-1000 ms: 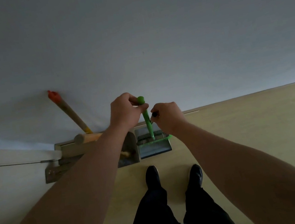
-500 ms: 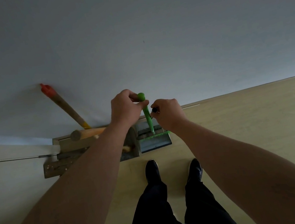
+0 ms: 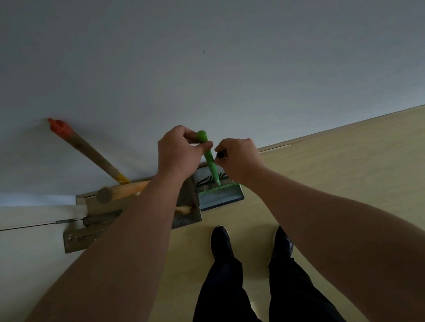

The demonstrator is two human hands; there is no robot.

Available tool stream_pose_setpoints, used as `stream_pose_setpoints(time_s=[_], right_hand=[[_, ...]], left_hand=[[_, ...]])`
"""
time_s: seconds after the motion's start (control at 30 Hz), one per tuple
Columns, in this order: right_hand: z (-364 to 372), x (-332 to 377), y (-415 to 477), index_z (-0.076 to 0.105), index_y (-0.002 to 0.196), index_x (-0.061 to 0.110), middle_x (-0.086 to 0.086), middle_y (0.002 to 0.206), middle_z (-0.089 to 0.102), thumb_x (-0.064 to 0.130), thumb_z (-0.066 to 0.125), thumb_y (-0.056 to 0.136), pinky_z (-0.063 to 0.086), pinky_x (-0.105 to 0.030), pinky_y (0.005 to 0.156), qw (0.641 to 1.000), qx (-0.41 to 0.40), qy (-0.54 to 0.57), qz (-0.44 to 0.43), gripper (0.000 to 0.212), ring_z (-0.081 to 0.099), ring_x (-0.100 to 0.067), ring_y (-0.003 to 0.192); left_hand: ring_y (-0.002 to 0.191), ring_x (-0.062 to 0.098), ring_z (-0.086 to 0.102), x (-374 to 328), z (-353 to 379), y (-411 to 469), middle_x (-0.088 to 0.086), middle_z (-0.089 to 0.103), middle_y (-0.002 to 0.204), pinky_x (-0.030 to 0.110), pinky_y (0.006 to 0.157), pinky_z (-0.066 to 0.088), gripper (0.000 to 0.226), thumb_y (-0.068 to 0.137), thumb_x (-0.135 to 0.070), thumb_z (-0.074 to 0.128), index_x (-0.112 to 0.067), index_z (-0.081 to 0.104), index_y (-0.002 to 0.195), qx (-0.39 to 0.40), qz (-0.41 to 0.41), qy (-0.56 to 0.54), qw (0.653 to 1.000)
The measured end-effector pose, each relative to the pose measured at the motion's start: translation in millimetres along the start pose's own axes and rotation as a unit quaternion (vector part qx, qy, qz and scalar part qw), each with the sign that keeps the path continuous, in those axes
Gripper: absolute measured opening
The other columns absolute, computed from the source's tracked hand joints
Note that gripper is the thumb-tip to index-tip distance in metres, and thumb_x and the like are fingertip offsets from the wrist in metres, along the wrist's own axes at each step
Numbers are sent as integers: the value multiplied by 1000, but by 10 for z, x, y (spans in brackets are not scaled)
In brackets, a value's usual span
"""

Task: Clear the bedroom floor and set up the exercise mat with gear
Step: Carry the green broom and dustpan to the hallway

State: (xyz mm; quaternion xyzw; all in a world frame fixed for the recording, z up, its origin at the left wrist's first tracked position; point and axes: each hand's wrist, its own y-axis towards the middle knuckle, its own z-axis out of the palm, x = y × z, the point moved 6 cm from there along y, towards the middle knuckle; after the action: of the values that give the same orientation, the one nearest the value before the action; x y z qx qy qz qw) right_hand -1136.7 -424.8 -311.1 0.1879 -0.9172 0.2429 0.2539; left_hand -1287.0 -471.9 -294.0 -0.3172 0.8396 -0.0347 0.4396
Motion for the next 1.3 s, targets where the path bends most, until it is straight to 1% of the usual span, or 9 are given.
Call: stream_pose_setpoints(time_s=[0.2, 0.33, 0.47, 0.57, 0.8, 0.97, 1.1, 1.23, 1.3], right_hand=[[114, -83, 16, 73, 111, 12, -8, 99, 75, 18, 68, 96, 53, -25, 70, 1000, 18, 12, 13, 18, 68, -21, 84], [99, -31, 139, 72, 113, 12, -7, 101, 75, 16, 66, 97, 54, -26, 73, 1000, 16, -3, 12, 18, 67, -20, 85], [41, -2, 265, 73, 114, 11, -7, 102, 75, 15, 68, 95, 48, -24, 71, 1000, -4, 5, 19, 20, 62, -16, 81], [23, 2, 315, 74, 113, 11, -8, 101, 75, 17, 68, 95, 54, -28, 74, 1000, -9, 9, 20, 20, 67, -21, 86], [79, -22, 358, 74, 112, 10, -8, 102, 76, 18, 67, 96, 56, -29, 77, 1000, -8, 15, 15, 19, 69, -23, 89], [128, -4, 398, 68, 124, 15, -4, 117, 73, 19, 68, 96, 48, -24, 79, 999, 27, 29, 29, 28, 69, -21, 102], [107, -14, 453, 66, 131, 22, -2, 124, 72, 24, 56, 102, 46, -24, 78, 998, 36, 15, 39, 31, 67, -22, 110], [68, -55, 462, 55, 145, 20, -5, 135, 67, 21, 54, 104, 48, -31, 100, 997, 44, 29, 56, 42, 61, -23, 125], [56, -65, 454, 54, 146, 17, -5, 137, 66, 19, 52, 104, 45, -32, 105, 997, 50, 20, 59, 42, 59, -22, 128]], left_hand=[[77, -6, 56, 142, 56, 15, -22, 59, 83, 14, 62, 37, 32, 78, -30, 89, -22, 61, 91, -5, -17, 0, 1000], [77, -6, 56, 125, 60, 111, -22, 59, 83, 14, 63, 37, 31, 78, -30, 88, -21, 62, 92, -9, -17, -5, 1000], [79, -4, 59, 86, 38, 237, -20, 62, 84, 14, 64, 39, 31, 77, -30, 89, -18, 66, 94, -19, -17, -15, 1000], [80, -2, 61, 64, 47, 294, -17, 65, 85, 13, 64, 39, 31, 76, -29, 90, -17, 68, 94, -27, -12, -14, 999], [82, 0, 63, 130, 106, 324, -14, 68, 89, 12, 68, 42, 30, 76, -29, 90, -21, 65, 92, -33, -10, -23, 999], [75, -8, 58, 161, 111, 378, -15, 66, 87, 10, 64, 38, 32, 77, -31, 89, -20, 66, 95, -37, -15, -18, 999], [76, -5, 60, 154, 106, 447, -14, 66, 87, 10, 64, 38, 33, 76, -32, 89, -18, 67, 96, -37, -16, -15, 999], [78, 1, 62, 151, 90, 514, -13, 66, 85, 11, 64, 39, 35, 75, -35, 90, -18, 67, 96, -44, -25, -19, 999], [78, 3, 63, 159, 79, 549, -11, 67, 85, 12, 65, 40, 33, 77, -34, 89, -18, 66, 95, -49, -36, -22, 998]])
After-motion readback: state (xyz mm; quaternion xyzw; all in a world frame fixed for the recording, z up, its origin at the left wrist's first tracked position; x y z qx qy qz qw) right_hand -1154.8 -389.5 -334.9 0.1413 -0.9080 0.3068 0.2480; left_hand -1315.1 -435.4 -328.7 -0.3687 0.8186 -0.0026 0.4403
